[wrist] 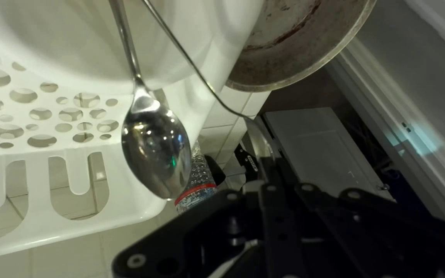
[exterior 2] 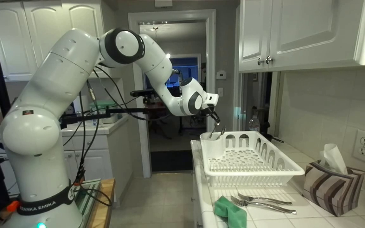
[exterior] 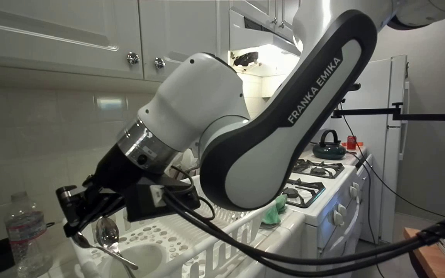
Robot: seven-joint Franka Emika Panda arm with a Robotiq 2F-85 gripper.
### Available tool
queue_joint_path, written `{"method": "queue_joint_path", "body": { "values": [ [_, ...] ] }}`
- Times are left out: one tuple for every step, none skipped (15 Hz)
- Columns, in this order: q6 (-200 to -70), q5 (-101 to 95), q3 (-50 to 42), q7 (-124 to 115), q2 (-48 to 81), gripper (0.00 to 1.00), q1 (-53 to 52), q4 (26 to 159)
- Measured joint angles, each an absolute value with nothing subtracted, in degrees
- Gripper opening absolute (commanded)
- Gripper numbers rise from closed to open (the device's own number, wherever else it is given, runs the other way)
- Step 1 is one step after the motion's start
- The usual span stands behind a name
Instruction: Put two silver spoons in the cutlery holder on the dishrack.
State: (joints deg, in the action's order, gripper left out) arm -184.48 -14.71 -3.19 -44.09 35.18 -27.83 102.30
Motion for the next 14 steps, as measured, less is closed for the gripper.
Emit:
{"method": "queue_joint_path", "body": {
  "values": [
    [-185.2,-14.71,-2.72,-43.57,35.19,0.01,-27.66,102.84],
    [-185.91,-14.71,-2.32,-43.13,35.19,0.01,-27.5,103.39],
    [-186.64,-14.71,-2.18,-42.8,35.23,0.01,-27.47,103.83],
    [-187.31,-14.71,-2.18,-42.51,35.24,0.01,-27.46,104.22],
    [-187.97,-14.71,-2.18,-42.31,35.24,0.01,-27.4,104.59],
    [-188.7,-14.71,-2.27,-42.22,35.26,0.01,-27.33,104.91],
    [-189.34,-14.71,-2.34,-42.16,35.33,0.01,-27.23,105.06],
    [-189.86,-14.71,-2.51,-42.13,35.38,0.01,-27.18,105.1],
    [-190.36,-14.71,-2.72,-42.1,35.45,0.01,-27.14,105.11],
    [-190.75,-14.71,-2.89,-42.08,35.53,0.01,-27.1,105.11],
    [-191.07,-14.71,-2.99,-42.05,35.62,0.01,-27.04,105.12],
    [-191.16,-14.71,-3.0,-42.01,35.72,0.01,-26.93,105.13],
    [-191.17,-14.71,-2.89,-41.97,35.82,0.01,-26.77,105.15],
    [-191.17,-14.71,-2.43,-41.87,35.93,0.01,-26.4,105.19]
  ]
}}
